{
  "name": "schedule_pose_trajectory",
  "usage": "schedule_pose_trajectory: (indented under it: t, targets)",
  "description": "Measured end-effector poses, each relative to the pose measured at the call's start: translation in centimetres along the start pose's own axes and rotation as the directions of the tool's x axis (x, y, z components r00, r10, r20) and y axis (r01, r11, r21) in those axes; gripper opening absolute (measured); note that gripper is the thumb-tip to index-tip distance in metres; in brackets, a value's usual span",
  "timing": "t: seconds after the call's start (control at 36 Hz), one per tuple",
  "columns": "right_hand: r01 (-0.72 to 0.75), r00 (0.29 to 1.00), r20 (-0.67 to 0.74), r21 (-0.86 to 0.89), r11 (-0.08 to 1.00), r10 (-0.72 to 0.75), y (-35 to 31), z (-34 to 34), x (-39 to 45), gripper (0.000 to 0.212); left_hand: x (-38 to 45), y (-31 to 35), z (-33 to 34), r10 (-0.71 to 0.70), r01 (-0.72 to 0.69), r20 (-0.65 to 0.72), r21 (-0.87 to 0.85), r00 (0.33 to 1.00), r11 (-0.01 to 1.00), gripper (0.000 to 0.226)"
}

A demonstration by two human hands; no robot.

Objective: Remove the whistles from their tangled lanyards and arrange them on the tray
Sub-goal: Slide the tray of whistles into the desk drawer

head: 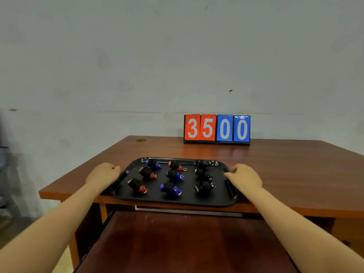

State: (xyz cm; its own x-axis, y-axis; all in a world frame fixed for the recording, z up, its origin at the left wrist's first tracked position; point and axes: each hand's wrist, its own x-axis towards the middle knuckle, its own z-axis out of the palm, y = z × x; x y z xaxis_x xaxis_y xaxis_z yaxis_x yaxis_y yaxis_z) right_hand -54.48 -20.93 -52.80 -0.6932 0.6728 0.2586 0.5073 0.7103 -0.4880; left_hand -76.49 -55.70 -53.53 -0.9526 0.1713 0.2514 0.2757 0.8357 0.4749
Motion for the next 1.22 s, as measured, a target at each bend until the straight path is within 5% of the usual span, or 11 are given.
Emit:
schedule_pose_trajectory:
  t: [0.08, 0.31, 0.81, 1.22]
  targets:
    - [0.019, 1.0, 0.02, 0.047, 0.999, -0.02, 1.2, -0.1, 0.5, 0.04, 0.0, 0.6, 0.5, 0.063, -0.064, 0.02, 0.029, 0.998, 0.998, 0.048]
    - [0.057, 0.987, 0.147, 0.025, 0.998, -0.06, 1.8, -0.2, 0.3, 0.032, -0.7, 1.6, 0.3, 0.09, -0.106, 0.107, 0.152, 0.99, 0.983, 0.035]
    - [0.089, 0.992, 0.091, 0.009, 0.996, -0.089, 5.2, -4.5, -6.4, 0.044, -6.8, 2.4, -0.7, 0.143, -0.15, 0.163, 0.031, 0.976, 0.988, 0.031]
    - [0.13, 0.991, 0.009, -0.012, 0.991, -0.13, 9.1, -9.0, -16.1, 0.033, -17.9, 2.9, -3.6, 0.204, -0.201, 0.176, -0.035, 0.963, 0.979, 0.033]
